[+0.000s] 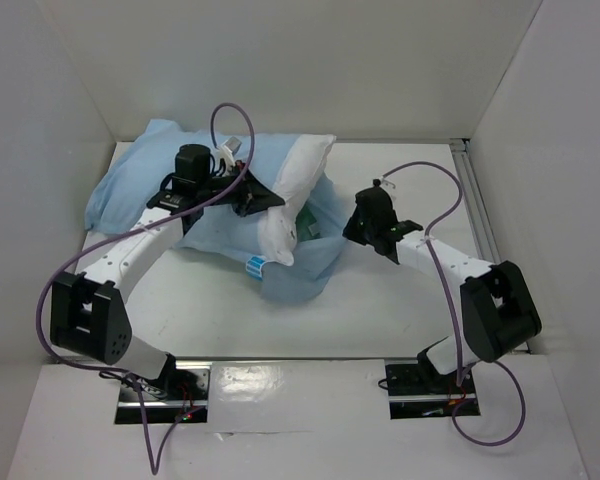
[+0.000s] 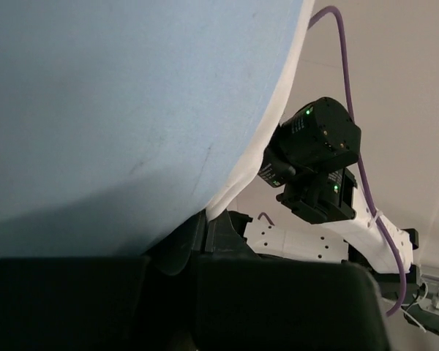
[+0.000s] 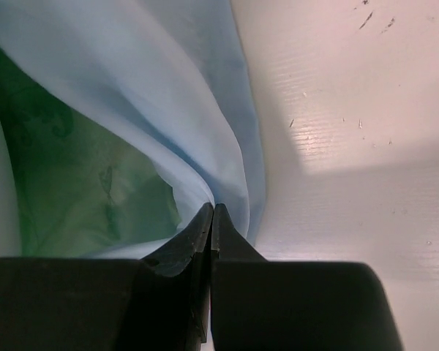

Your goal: Put the pillow into the pillowcase

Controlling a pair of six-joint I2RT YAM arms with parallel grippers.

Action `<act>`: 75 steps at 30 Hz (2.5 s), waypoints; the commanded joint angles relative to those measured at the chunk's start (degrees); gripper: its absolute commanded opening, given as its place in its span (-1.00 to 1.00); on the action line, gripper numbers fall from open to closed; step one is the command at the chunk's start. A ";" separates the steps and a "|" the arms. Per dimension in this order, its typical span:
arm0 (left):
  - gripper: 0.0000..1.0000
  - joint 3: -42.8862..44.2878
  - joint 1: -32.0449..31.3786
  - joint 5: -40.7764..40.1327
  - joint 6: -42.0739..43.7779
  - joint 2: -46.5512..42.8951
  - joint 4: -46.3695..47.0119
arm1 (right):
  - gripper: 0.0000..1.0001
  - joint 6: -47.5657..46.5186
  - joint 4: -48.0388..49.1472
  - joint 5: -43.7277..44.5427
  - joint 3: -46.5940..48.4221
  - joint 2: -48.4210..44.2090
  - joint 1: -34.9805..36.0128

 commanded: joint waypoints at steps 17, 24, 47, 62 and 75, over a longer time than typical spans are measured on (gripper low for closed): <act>-1.00 3.51 -2.27 6.30 -1.00 0.87 7.74 | 0.28 -6.25 -0.21 8.87 12.51 7.10 9.56; -1.00 4.56 -2.27 6.83 -2.14 0.87 8.36 | 0.46 -7.66 0.85 20.63 16.64 20.61 13.44; -1.00 0.62 1.95 5.07 0.49 -2.03 3.80 | -1.00 0.24 7.42 16.46 0.42 -1.48 4.07; -1.00 -1.76 2.48 1.73 3.66 -1.95 -0.42 | -1.00 0.86 11.48 -20.63 -2.51 -5.46 -16.52; -1.00 0.00 1.25 1.21 6.04 0.61 -2.98 | -1.00 2.97 22.99 -37.09 -3.74 -5.01 -17.59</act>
